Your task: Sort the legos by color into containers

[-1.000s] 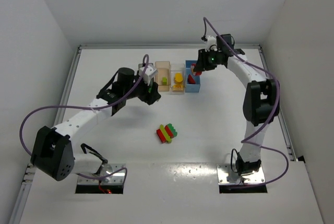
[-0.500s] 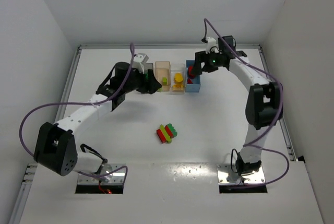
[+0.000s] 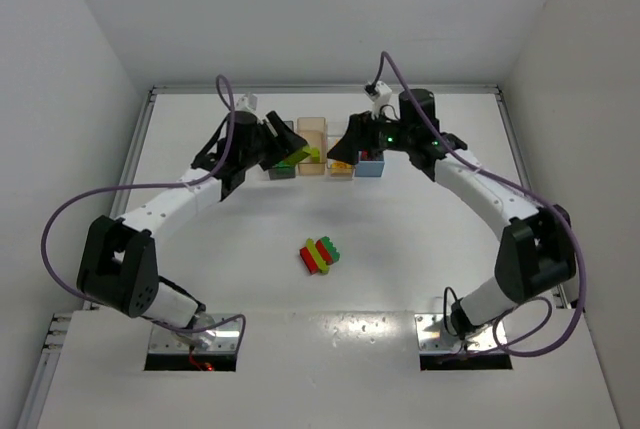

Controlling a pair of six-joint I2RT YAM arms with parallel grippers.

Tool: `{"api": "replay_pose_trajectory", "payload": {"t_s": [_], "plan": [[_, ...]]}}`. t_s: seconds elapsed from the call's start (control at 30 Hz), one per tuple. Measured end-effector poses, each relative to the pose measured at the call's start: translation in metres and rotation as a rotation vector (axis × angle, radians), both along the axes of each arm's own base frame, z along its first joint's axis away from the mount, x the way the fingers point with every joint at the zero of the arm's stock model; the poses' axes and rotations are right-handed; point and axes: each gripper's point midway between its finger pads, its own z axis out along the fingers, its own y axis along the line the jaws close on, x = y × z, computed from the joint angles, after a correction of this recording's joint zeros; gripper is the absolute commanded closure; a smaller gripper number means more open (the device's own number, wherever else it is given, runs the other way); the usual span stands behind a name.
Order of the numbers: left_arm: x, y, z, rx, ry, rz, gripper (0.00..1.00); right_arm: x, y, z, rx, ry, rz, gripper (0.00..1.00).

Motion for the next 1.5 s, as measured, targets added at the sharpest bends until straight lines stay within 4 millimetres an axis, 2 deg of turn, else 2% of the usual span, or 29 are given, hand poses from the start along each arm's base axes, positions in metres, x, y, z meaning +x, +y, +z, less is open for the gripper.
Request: {"api": "replay_pose_trajectory", "payload": {"t_s": [0.13, 0.23, 0.37, 0.53, 0.73, 0.83, 1.0, 1.07, 1.27, 1.5], "plan": [[0.008, -0.001, 0.000, -0.048, 0.039, 0.057, 1.00, 0.015, 0.021, -0.025, 0.020, 0.106, -0.097, 0.19], [0.015, -0.001, 0.011, -0.084, 0.035, 0.094, 1.00, 0.031, 0.031, -0.047, 0.039, 0.209, -0.176, 0.19], [0.024, 0.001, 0.030, -0.119, 0.009, 0.135, 1.00, 0.054, 0.043, -0.061, 0.087, 0.294, -0.247, 0.18], [0.029, 0.006, 0.033, -0.148, 0.021, 0.177, 1.00, 0.071, 0.060, -0.049, 0.156, 0.291, -0.266, 0.18], [0.039, 0.022, 0.038, -0.189, 0.029, 0.246, 1.00, 0.077, 0.068, -0.034, 0.210, 0.252, -0.251, 0.20], [0.043, 0.028, 0.033, -0.195, 0.046, 0.268, 1.00, 0.071, 0.080, -0.025, 0.242, 0.232, -0.194, 0.21], [0.044, 0.028, 0.015, -0.188, 0.103, 0.281, 1.00, 0.051, 0.106, -0.009, 0.273, 0.198, -0.082, 0.21], [0.043, 0.028, 0.014, -0.191, 0.108, 0.281, 1.00, 0.047, 0.114, -0.004, 0.276, 0.184, -0.057, 0.21], [0.045, 0.030, 0.016, -0.208, 0.110, 0.290, 1.00, 0.055, 0.121, -0.010, 0.264, 0.176, -0.062, 0.21], [0.044, 0.029, 0.016, -0.215, 0.114, 0.289, 1.00, 0.060, 0.124, -0.019, 0.236, 0.176, -0.083, 0.28]]}}
